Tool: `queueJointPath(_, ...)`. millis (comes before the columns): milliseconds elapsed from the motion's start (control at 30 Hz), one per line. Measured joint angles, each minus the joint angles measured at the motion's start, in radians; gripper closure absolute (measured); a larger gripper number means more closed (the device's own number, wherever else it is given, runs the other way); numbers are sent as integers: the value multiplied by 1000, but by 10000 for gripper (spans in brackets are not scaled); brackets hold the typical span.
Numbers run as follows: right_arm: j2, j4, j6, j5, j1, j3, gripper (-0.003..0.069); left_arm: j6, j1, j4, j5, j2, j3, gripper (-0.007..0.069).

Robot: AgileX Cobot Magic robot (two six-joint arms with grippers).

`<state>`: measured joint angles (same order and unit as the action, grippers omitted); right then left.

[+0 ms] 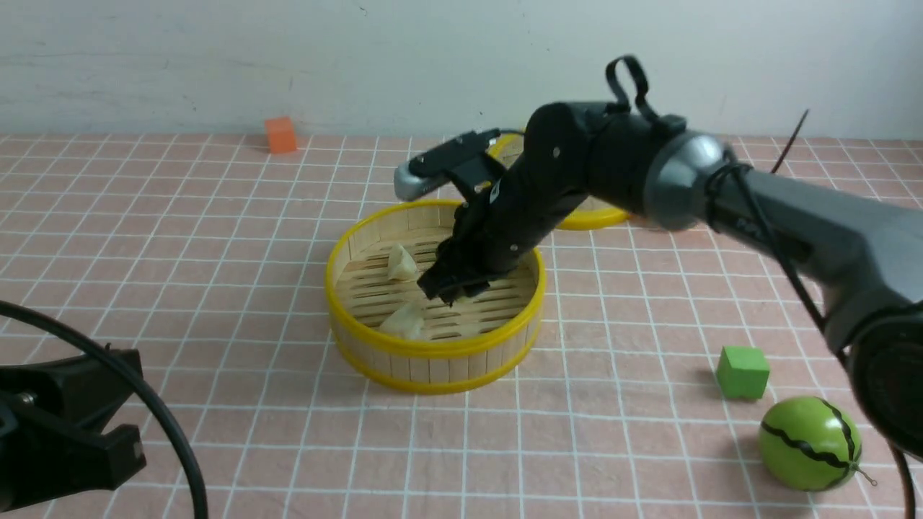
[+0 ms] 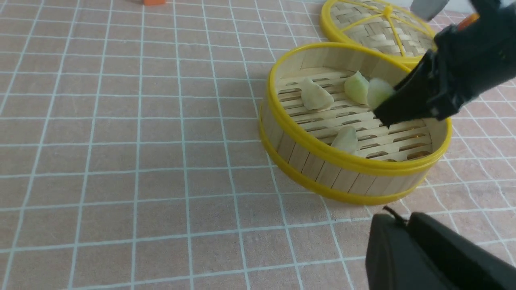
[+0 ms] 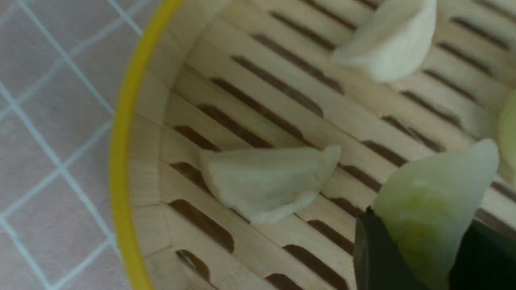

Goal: Put the dumplings into the steamer on the table with the pink tablecloth.

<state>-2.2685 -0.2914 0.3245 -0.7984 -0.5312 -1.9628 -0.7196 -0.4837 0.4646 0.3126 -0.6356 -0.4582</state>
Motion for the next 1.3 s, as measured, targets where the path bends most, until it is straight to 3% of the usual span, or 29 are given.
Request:
queueJointPath(200, -18, 22, -65, -15, 0, -4, 334, 0, 0, 2, 9, 0, 0, 571)
queueJointPath(300, -16, 56, -80, -65, 0, -46, 207, -1, 0, 2, 10, 0, 0, 571)
queueJointPath(400, -15, 91, -84, -136, 0, -104, 154, -1, 0, 0, 11, 7, 0, 569)
queueJointPath(500, -15, 133, -110, -250, 0, -208, 146, -1, 0, -11, 15, 53, -1, 568)
queueJointPath(633, -11, 155, -140, -417, 0, -387, 216, -1, 0, -13, 25, 165, -3, 568)
queueJointPath(733, 47, 170, -155, -440, 0, -433, 347, -4, 0, -16, 48, 260, -3, 568)
queueJointPath(833, 134, 188, -157, -450, 0, -431, 536, -4, 0, -17, 68, 363, 5, 567)
queueJointPath(933, 218, 216, -158, -450, 0, -372, 651, -4, 0, -17, 69, 425, 37, 567)
queueJointPath(1300, 812, 321, -189, -416, 0, 281, 676, -4, 0, 74, 29, 560, 108, 559)
